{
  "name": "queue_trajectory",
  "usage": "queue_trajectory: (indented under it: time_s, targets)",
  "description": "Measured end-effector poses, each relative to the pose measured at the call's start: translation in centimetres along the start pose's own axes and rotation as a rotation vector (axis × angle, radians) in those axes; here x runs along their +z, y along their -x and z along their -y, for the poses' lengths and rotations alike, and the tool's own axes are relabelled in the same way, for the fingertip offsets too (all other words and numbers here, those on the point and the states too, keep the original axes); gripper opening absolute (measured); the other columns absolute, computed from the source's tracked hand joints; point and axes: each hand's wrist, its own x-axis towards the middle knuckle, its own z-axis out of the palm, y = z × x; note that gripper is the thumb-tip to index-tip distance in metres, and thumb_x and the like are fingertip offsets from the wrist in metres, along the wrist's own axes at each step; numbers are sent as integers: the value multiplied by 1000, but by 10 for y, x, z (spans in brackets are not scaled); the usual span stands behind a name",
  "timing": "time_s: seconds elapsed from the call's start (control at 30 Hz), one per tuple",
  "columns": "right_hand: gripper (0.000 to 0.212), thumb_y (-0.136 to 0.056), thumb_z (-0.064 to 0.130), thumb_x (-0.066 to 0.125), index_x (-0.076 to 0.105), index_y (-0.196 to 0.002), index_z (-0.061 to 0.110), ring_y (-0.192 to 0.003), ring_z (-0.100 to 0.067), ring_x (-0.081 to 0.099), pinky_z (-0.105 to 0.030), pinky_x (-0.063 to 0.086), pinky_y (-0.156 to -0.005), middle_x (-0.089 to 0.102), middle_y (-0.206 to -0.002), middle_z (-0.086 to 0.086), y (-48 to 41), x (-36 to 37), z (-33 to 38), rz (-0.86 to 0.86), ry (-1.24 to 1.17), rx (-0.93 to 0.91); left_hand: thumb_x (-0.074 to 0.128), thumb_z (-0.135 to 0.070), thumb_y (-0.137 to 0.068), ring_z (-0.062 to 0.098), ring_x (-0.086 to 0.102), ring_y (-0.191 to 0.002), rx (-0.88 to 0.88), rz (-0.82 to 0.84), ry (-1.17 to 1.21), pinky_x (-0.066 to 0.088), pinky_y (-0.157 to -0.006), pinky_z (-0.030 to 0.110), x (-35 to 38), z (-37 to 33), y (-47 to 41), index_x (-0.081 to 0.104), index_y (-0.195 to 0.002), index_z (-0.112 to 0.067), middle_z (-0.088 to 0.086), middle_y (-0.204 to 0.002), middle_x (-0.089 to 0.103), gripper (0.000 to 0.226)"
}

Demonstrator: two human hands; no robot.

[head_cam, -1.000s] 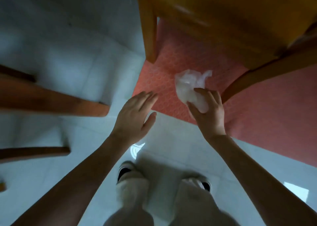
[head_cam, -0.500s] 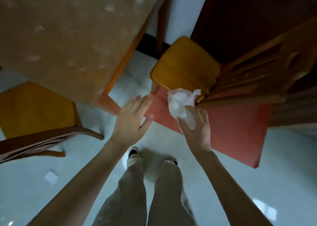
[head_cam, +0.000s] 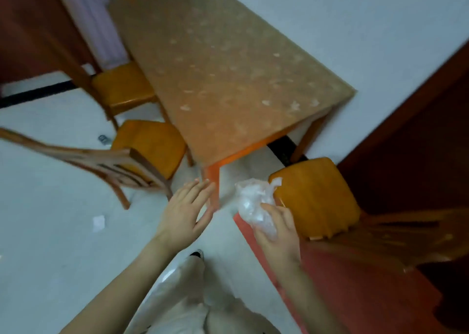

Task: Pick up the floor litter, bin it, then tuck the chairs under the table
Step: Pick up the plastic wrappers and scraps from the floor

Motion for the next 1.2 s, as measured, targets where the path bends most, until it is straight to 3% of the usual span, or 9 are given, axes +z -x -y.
queue_trajectory:
  time_s: [0.03,0.1,0.17,0.27,0.4,0.63,0.83,1.0,1.2]
  targets:
    - [35,-91,28,69,57,-124,34,-110,11,46,-6,38,-87,47,-117,18,2,2,7,-22,-97,-13,37,-42,-98,25,39,-136,-74,-13,5,22,-115,33,0,-2,20,45,-144,-17,2,-143,50,53]
    - [47,-81,15,78,60,-121,30,-100,7,52,-5,42,-77,47,-108,18,9,8,22,42,-196,-100,37,-43,-97,24,43,-132,-193,-39,4,24,-112,32,-3,-6,60,47,-142,-17,2,-140,52,53]
    - [49,-79,12,79,60,-120,30,-96,0,56,-7,44,-77,47,-106,22,11,15,40,122,-259,-190,38,-43,-97,24,47,-129,-303,-69,-22,24,-110,29,-11,-7,98,50,-140,-17,1,-138,55,52]
    - [46,-80,12,78,62,-119,29,-99,4,53,-3,38,-80,48,-107,23,14,30,67,244,-282,-268,39,-43,-96,25,48,-128,-470,-142,-62,21,-111,27,-28,-3,147,52,-138,-18,0,-137,56,51]
    - [39,-84,27,73,60,-119,33,-102,6,52,-4,38,-82,46,-113,28,26,52,110,360,-338,-360,40,-43,-96,23,47,-130,-649,-269,-71,24,-110,27,-48,5,202,53,-137,-18,-1,-137,55,51]
    - [39,-84,19,76,62,-118,30,-104,11,49,0,35,-81,50,-109,18,62,114,178,531,-347,-406,40,-43,-95,21,45,-132,-886,-360,-61,25,-109,27,-62,41,303,53,-138,-19,-3,-138,55,51]
    - [35,-88,26,72,58,-118,37,-104,15,47,0,38,-76,47,-111,21,99,192,261,657,-367,-334,39,-43,-95,22,44,-133,-955,-370,-68,31,-110,32,-88,118,389,52,-138,-19,-3,-139,54,51]
    - [34,-88,26,71,59,-118,35,-102,15,48,1,37,-74,48,-109,17,124,252,336,650,-363,-301,36,-44,-96,23,44,-133,-947,-331,-68,28,-110,31,-123,197,448,52,-138,-18,-2,-140,53,52]
    - [35,-89,25,71,61,-123,25,-101,17,48,1,37,-75,49,-111,16,118,290,391,577,-311,-257,34,-45,-97,22,39,-137,-908,-322,-25,35,-110,39,-165,280,469,49,-141,-19,-2,-144,49,53]
